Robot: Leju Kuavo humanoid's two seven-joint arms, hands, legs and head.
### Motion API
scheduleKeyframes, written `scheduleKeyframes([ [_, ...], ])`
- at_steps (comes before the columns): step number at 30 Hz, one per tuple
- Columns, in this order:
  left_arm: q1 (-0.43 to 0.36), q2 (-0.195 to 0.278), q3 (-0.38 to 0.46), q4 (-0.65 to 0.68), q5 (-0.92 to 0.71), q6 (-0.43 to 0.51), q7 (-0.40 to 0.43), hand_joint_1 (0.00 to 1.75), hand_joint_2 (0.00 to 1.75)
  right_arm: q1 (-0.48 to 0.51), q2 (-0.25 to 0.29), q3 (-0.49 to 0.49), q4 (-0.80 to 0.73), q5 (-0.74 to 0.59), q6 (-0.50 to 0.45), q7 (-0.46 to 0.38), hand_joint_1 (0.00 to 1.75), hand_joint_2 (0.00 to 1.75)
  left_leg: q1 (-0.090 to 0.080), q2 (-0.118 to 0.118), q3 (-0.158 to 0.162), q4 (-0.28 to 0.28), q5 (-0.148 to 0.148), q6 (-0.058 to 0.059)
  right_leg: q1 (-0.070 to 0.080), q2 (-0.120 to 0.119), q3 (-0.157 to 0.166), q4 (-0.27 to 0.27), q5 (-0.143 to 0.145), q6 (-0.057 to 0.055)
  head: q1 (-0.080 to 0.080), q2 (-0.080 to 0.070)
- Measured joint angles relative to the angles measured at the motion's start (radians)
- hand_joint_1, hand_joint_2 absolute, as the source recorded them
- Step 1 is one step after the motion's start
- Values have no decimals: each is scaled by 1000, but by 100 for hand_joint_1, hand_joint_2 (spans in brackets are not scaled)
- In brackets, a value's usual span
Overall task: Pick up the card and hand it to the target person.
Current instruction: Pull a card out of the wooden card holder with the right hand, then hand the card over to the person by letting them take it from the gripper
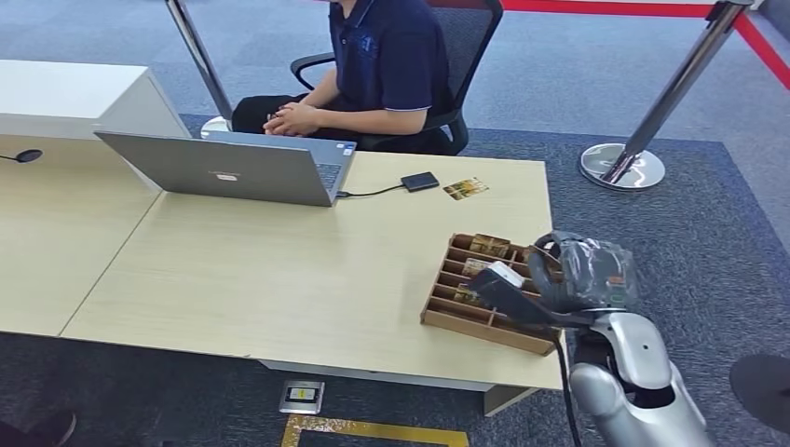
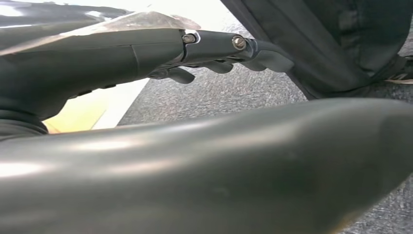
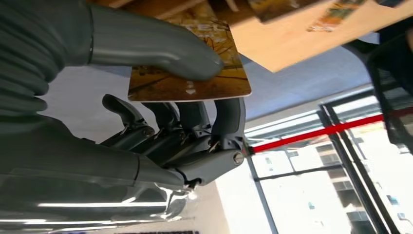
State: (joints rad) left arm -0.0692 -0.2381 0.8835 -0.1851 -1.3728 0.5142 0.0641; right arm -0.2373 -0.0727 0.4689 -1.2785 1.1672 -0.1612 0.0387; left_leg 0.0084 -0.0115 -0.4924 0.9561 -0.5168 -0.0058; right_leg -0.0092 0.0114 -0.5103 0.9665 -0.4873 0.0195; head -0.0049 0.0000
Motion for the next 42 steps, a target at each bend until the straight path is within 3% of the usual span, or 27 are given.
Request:
scheduleKeyframes([
  [5,-2,0,-1,0,-4,0,0,0,0,-161,55,41,132,-58,19,-20,154,175,0,0,0,0,1,0,0,0,0,1,0,0,0,0],
  [12,-6,-1,-4,0,-13,2,2,0,0,-404,203,78,420,-64,43,13,154,175,1,0,0,0,1,-1,1,0,-1,1,0,-1,0,0],
  [16,-6,-1,-6,0,-16,3,2,0,0,-496,269,86,559,-66,58,33,154,175,2,0,-1,0,1,-1,1,0,-1,1,0,-1,0,0],
  [23,-6,-1,-9,0,-12,4,14,0,0,-576,332,88,714,-66,60,37,148,175,1,0,-1,0,1,-1,1,0,-1,0,0,-1,0,0],
  [31,-6,-1,-8,1,-11,4,23,0,0,-593,356,95,800,-61,48,33,142,175,1,0,-1,0,1,-1,1,0,-2,0,0,-1,0,0],
  [32,-6,0,-8,1,-12,4,24,0,0,-593,357,95,807,-59,46,33,116,175,1,0,-2,0,1,-1,1,0,-2,0,0,-1,0,0],
  [35,-6,0,-9,1,-12,4,25,0,0,-593,361,98,827,-55,44,33,10,175,2,0,-2,0,1,-1,1,0,-2,0,0,-1,0,0],
  [36,-6,0,-9,1,-13,4,25,0,0,-593,362,99,832,-54,44,33,0,175,2,0,-2,0,1,-1,1,0,-2,0,0,-1,0,0],
  [38,-6,0,-9,1,-13,4,25,0,0,-593,363,103,841,-52,41,33,0,175,2,0,-2,0,1,-1,1,0,-2,0,0,-1,0,0],
  [42,-6,0,-9,1,-12,4,25,0,0,-592,363,107,854,-50,21,26,0,0,1,0,-2,0,1,-1,1,0,-2,0,0,-1,0,0],
])
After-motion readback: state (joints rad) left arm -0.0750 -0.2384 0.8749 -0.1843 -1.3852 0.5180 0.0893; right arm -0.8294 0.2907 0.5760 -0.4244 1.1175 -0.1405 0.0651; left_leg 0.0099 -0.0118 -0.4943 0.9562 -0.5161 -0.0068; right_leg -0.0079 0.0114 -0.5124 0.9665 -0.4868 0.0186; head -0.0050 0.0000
